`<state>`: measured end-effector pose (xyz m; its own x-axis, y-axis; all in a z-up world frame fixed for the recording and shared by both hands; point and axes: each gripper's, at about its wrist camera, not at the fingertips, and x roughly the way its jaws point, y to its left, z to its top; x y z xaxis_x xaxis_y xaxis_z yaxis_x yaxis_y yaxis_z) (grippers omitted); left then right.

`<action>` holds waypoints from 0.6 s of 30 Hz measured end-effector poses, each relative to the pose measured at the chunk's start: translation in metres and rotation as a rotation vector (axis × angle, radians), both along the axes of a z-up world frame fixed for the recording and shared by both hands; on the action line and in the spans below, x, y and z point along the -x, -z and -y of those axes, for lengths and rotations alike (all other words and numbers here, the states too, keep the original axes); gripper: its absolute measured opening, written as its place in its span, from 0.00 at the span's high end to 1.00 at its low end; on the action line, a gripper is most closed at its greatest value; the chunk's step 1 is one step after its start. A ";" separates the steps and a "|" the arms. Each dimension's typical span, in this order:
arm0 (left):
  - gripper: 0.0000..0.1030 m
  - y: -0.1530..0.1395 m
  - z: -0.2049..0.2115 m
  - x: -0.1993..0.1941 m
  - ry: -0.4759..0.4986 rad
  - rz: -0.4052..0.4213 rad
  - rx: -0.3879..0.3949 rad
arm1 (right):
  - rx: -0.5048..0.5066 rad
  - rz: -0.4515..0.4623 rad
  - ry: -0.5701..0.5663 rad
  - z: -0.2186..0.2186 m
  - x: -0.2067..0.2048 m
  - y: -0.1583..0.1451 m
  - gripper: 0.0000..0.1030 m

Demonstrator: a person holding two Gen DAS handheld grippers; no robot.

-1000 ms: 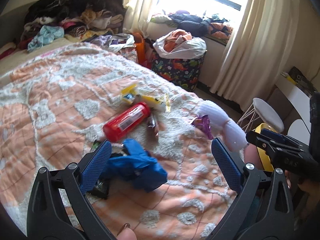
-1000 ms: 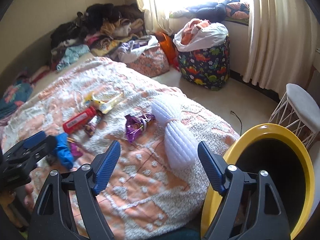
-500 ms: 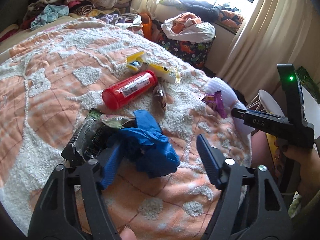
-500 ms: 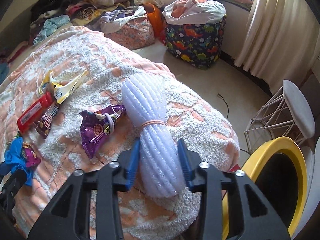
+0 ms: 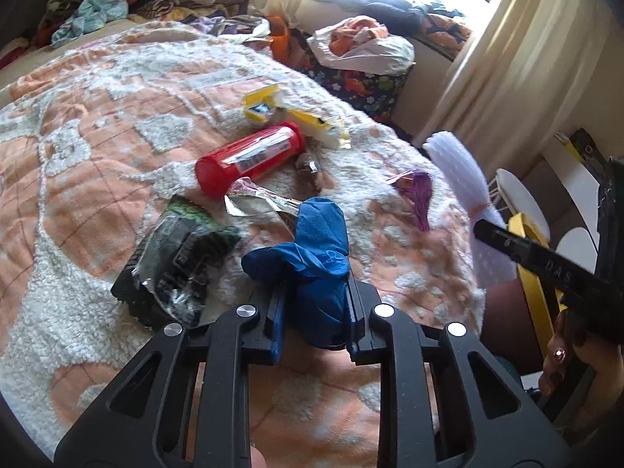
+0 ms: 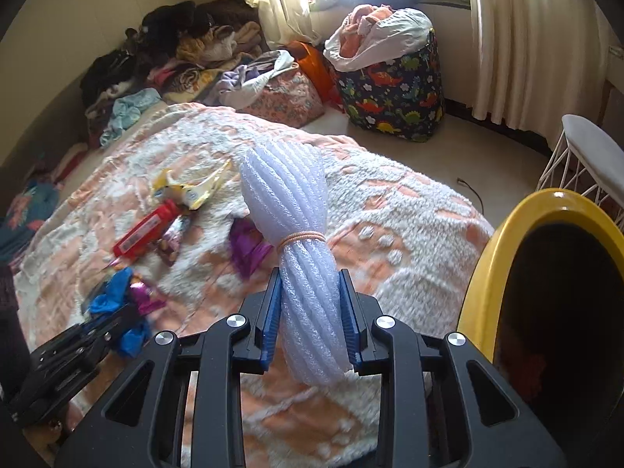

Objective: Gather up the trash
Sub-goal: 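Grasp the blue glove with the left tool while the right tool grasps the white foam bundle, then carry the blue glove and white foam bundle over the yellow-rimmed bin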

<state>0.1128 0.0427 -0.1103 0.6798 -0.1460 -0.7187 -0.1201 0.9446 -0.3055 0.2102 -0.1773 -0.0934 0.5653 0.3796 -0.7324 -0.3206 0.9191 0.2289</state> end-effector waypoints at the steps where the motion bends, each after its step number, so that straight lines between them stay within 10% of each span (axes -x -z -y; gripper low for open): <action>1: 0.85 -0.003 0.002 0.001 0.009 0.008 -0.007 | -0.008 0.001 -0.005 0.000 0.005 -0.001 0.74; 18: 0.87 -0.031 0.019 0.020 0.100 0.091 0.012 | -0.120 0.015 -0.076 0.002 0.053 -0.018 0.74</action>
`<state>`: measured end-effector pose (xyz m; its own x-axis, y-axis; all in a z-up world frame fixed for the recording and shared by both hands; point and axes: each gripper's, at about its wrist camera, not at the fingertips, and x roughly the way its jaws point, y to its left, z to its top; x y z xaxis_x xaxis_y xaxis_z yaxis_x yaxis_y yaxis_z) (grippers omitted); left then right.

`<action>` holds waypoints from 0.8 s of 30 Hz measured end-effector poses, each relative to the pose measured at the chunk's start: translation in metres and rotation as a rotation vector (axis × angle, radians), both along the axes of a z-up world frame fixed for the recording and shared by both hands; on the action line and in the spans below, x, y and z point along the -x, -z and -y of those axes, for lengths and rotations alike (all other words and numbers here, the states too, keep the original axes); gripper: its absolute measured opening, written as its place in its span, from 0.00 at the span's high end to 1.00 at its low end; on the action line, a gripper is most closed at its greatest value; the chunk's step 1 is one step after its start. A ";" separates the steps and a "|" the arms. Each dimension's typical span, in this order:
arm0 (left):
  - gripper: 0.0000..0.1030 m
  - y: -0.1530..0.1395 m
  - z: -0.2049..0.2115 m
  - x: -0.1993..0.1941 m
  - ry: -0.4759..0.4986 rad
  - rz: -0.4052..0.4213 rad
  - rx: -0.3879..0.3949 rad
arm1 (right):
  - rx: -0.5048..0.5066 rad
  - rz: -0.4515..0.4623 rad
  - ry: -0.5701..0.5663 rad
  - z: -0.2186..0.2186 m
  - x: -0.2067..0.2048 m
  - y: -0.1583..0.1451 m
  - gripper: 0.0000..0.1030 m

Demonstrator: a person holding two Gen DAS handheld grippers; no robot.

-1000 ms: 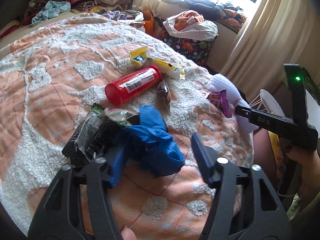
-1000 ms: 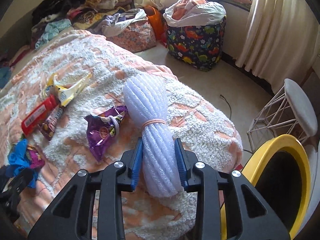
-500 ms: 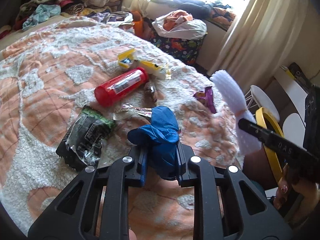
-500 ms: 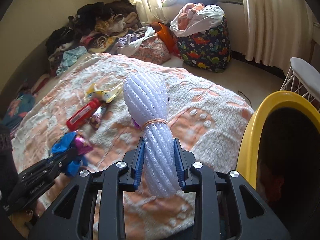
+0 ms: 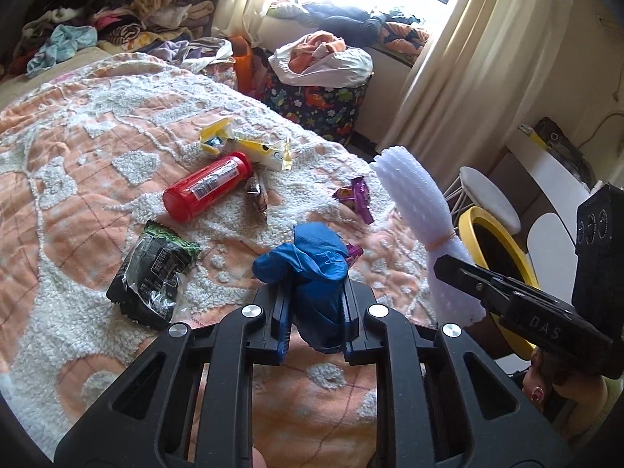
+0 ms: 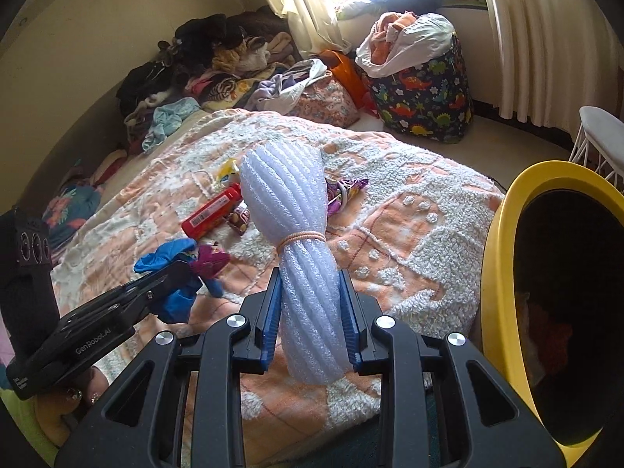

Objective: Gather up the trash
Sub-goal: 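Carry the blue glove and white foam bundle over the yellow-rimmed bin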

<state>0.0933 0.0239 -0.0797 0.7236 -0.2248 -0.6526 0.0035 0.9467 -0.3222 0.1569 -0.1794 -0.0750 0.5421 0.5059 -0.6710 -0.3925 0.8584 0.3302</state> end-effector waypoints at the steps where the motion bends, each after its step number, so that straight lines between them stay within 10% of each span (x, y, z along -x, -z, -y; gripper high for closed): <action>1: 0.87 -0.002 0.000 0.001 0.005 0.007 0.006 | -0.006 0.002 0.000 0.001 0.001 -0.002 0.74; 24: 0.87 -0.024 0.040 0.001 0.084 0.058 -0.012 | -0.092 0.063 0.126 0.067 0.005 -0.030 0.74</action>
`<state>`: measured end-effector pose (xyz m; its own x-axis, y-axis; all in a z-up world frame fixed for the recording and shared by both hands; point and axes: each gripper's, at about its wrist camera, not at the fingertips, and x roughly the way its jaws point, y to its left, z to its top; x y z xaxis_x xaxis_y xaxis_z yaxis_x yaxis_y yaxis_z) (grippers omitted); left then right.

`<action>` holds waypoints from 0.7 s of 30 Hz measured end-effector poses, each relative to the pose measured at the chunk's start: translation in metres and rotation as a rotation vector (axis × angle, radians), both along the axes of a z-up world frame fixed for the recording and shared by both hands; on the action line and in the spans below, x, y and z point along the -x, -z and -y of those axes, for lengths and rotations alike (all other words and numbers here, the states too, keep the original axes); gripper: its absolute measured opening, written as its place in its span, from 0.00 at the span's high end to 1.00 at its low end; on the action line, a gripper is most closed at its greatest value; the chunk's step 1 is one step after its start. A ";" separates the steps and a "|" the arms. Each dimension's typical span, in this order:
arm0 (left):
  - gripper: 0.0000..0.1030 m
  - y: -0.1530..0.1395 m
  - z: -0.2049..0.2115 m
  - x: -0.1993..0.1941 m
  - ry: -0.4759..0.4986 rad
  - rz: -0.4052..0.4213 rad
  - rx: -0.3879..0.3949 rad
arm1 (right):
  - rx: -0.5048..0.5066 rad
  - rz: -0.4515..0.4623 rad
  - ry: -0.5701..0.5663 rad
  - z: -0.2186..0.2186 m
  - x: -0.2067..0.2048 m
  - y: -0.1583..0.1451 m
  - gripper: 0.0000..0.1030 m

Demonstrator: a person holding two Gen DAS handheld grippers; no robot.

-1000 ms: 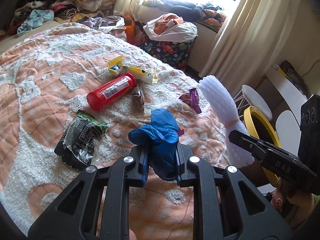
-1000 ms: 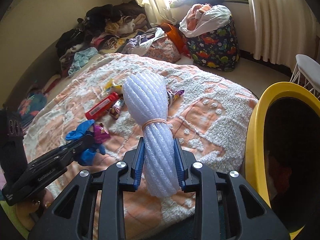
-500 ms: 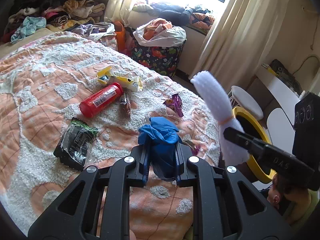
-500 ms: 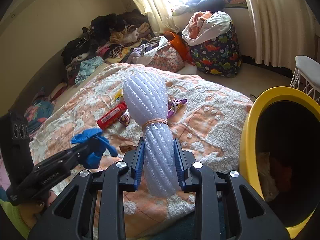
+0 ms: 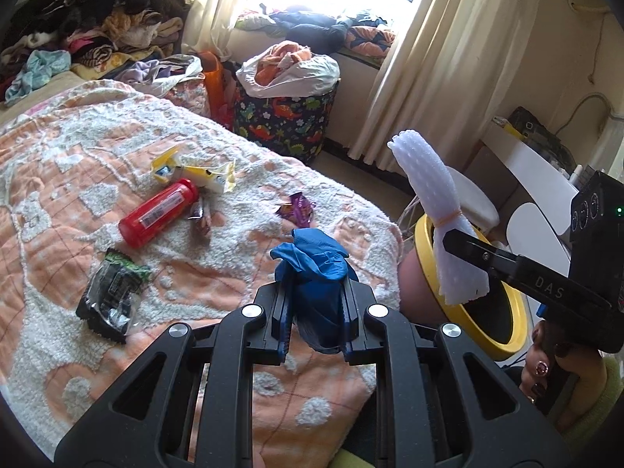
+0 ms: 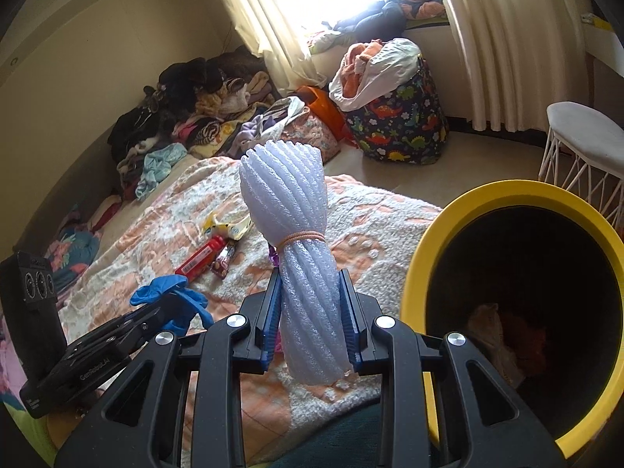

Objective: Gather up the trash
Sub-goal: 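Carry the blue glove and white foam bundle over the yellow-rimmed bin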

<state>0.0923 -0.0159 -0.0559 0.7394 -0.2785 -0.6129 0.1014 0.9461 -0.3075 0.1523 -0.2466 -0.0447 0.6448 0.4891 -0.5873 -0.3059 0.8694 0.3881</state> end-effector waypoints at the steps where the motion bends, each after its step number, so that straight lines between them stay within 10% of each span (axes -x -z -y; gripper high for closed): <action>1: 0.87 -0.001 0.002 0.000 0.004 0.002 0.000 | -0.005 0.001 0.007 0.003 0.000 -0.001 0.74; 21: 0.87 -0.020 0.065 -0.006 0.135 0.055 -0.012 | -0.049 0.036 0.134 0.063 -0.002 -0.013 0.74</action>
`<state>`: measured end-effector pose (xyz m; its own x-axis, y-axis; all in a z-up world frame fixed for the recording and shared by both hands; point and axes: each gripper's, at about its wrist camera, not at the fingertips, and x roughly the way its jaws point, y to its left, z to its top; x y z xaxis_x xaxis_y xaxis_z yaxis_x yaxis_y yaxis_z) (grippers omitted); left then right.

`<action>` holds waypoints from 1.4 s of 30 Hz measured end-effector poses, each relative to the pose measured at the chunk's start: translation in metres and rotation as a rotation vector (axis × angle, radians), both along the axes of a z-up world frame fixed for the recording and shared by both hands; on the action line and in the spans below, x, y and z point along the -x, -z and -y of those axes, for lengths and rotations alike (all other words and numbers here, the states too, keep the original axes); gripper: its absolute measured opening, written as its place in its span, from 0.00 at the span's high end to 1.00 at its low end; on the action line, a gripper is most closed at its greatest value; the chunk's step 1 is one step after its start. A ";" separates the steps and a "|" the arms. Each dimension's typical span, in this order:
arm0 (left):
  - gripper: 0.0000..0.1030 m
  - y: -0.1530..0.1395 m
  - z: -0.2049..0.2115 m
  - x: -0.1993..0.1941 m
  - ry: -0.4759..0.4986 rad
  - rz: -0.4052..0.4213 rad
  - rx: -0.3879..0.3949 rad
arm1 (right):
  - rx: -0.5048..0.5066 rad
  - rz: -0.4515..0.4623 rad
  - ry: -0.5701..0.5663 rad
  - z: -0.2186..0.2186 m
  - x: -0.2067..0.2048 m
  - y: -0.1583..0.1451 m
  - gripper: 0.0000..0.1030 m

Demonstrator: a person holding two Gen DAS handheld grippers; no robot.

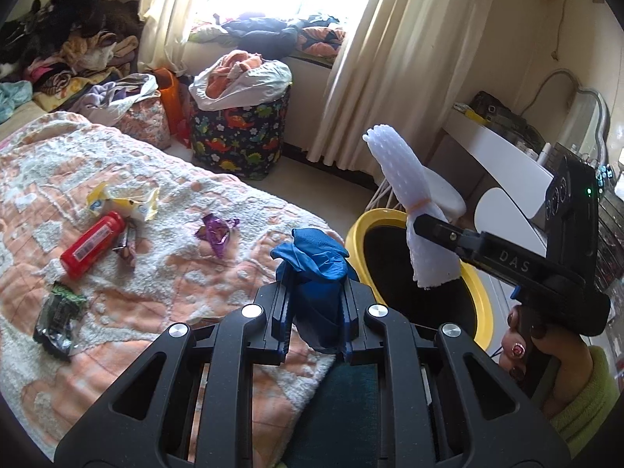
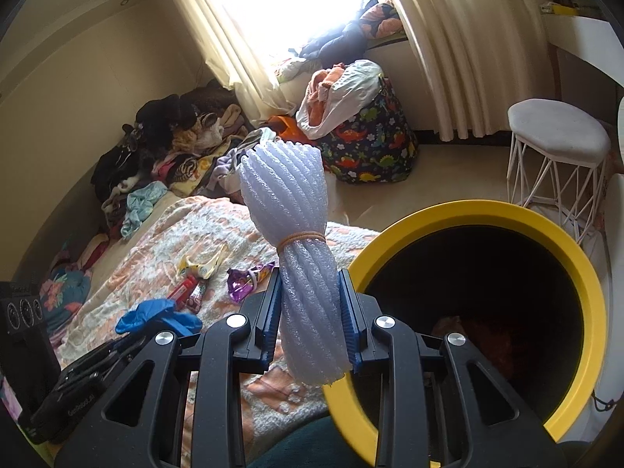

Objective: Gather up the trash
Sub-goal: 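Carry the blue glove and white foam bundle over the yellow-rimmed bin, then open both tools to drop the glove and foam bundle into the bin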

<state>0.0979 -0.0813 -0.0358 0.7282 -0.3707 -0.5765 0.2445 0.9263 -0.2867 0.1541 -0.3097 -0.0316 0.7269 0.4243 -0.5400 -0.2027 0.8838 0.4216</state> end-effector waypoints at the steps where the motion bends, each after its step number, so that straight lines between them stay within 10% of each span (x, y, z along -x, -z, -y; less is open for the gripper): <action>1: 0.87 0.000 0.003 0.000 0.008 0.000 -0.003 | 0.000 0.002 0.007 0.004 0.000 0.000 0.74; 42: 0.87 0.019 0.111 -0.015 0.272 -0.001 -0.075 | -0.057 -0.093 0.235 0.098 -0.007 0.034 0.74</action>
